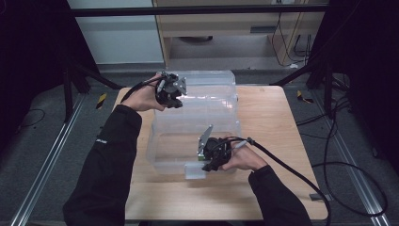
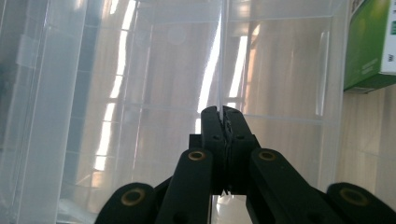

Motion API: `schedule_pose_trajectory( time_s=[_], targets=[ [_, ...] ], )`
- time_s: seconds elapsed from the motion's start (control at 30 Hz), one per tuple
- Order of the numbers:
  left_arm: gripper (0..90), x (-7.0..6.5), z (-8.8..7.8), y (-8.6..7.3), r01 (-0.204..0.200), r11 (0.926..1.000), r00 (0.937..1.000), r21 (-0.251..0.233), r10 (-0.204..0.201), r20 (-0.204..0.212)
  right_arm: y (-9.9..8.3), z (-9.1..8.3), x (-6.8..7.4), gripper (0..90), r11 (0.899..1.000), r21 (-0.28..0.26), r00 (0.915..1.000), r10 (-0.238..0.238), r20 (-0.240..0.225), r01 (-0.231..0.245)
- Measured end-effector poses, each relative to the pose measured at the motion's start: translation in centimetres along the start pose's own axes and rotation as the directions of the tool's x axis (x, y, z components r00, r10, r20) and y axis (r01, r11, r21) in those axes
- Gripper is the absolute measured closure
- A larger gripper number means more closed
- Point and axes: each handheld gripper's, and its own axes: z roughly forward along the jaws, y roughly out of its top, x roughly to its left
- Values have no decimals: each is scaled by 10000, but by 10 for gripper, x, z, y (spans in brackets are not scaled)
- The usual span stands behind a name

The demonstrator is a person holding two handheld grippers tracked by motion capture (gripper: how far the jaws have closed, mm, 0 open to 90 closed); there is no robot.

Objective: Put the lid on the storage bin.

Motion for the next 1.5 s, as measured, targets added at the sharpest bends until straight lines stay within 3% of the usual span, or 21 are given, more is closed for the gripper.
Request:
schedule_pose_trajectory(
  time_s=[0.03, 0.13, 0.27, 0.7, 0.97, 1.0, 1.07, 1.27, 1.37, 1.5],
  targets=[
    [886, -3, -1, 0, 133, 9999, 9999, -84, -133, 7, 0, 0, 0, 698, 10000, -13, 10000, 14, 26, -14],
    [886, -6, -5, 0, -194, 9997, 9998, 112, 194, 0, -1, 0, 0, 698, 10000, -76, 10000, 9, 47, -9],
    [888, -13, -7, -3, -31, 9997, 10000, -236, 30, -6, -2, 0, 1, 698, 9998, -214, 10000, 13, 55, -12],
    [890, -31, -17, -5, -367, 9993, 9993, -53, 367, -89, -3, 0, 2, 698, 9997, -223, 9999, 16, 125, -13],
    [890, -43, -20, -8, -252, 9994, 9997, -233, 250, -86, -2, 0, 3, 697, 9998, -204, 9999, 79, 146, -76],
    [890, -44, -20, -8, -403, 9990, 9991, -208, 400, -141, -2, 0, 3, 697, 9998, -201, 9999, 83, 137, -80],
    [891, -47, -21, -10, -285, 9989, 9995, -359, 281, -118, -2, 0, 3, 697, 9997, -207, 9998, 99, 144, -96],
    [890, -55, -24, -13, -516, 9980, 9986, -376, 512, -123, -2, 0, 4, 696, 9997, -218, 9998, 79, 167, -76],
    [890, -59, -24, -16, -335, 9975, 9994, -626, 329, -96, -2, 0, 4, 696, 9998, -213, 9998, 64, 171, -61],
    [890, -63, -25, -17, -484, 9974, 9988, -528, 482, -53, -3, 0, 4, 695, 9997, -221, 9998, 57, 175, -53]
  ],
)
